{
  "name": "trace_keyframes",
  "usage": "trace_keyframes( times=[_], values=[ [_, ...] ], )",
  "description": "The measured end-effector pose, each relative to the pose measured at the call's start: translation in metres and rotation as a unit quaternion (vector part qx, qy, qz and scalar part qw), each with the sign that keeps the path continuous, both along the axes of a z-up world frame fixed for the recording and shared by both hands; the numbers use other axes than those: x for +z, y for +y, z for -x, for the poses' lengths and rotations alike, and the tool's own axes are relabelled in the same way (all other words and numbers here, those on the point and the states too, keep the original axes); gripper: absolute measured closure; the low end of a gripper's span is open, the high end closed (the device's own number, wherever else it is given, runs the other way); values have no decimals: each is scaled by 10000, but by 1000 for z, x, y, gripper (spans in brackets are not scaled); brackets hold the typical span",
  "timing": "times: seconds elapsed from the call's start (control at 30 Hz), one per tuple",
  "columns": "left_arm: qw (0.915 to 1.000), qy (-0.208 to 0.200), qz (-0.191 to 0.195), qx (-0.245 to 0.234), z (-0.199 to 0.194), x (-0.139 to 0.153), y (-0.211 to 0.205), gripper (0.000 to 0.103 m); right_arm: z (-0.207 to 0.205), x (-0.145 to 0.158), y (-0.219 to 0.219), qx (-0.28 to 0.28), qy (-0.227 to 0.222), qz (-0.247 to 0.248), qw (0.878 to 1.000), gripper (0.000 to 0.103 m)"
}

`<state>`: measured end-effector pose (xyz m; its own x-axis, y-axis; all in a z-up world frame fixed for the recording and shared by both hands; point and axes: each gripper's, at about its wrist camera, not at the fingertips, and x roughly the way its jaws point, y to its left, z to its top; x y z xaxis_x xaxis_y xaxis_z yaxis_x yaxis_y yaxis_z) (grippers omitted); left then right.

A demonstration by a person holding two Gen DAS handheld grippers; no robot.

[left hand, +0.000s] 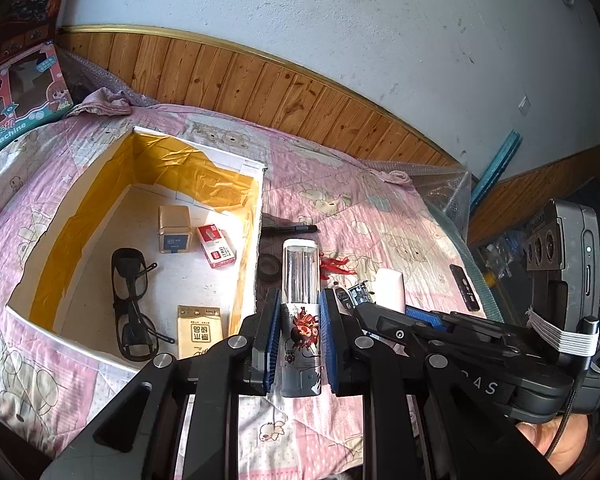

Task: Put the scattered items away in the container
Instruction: 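Lift and carry the tube and stapler over the yellow-lined box with both tools, then lower and open the left tool releasing the tube while the right tool releases the stapler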

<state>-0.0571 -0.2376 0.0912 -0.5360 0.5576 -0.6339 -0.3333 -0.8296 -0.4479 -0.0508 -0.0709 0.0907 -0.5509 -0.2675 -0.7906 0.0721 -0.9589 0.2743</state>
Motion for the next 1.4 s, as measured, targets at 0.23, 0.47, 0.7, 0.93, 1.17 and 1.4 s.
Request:
trace_keyframes(
  times=[0.23, 0.47, 0.7, 0.93, 1.17, 1.4],
  values=[
    [9999, -25, -67, 143, 1, 3, -15, 83, 6, 7, -18, 203, 52, -53, 9998, 78],
    [9992, -11, -150, 359, 5, 9, -38, 83, 12, 16, -38, 405, 144, -89, 9990, 78],
    [9981, -78, -198, 581, 12, 7, -60, 83, 16, 23, -56, 612, 216, -112, 9978, 78],
    [9961, -58, -194, 855, 19, 7, -84, 83, 27, 26, -78, 837, 277, -163, 9960, 78],
    [9943, -111, -179, 1046, 36, 8, -109, 83, 43, 20, -98, 1030, 277, -245, 9940, 78],
    [9937, -133, -114, 1110, 59, 8, -120, 83, 68, 6, -106, 1158, 143, -350, 9926, 78]
  ],
)
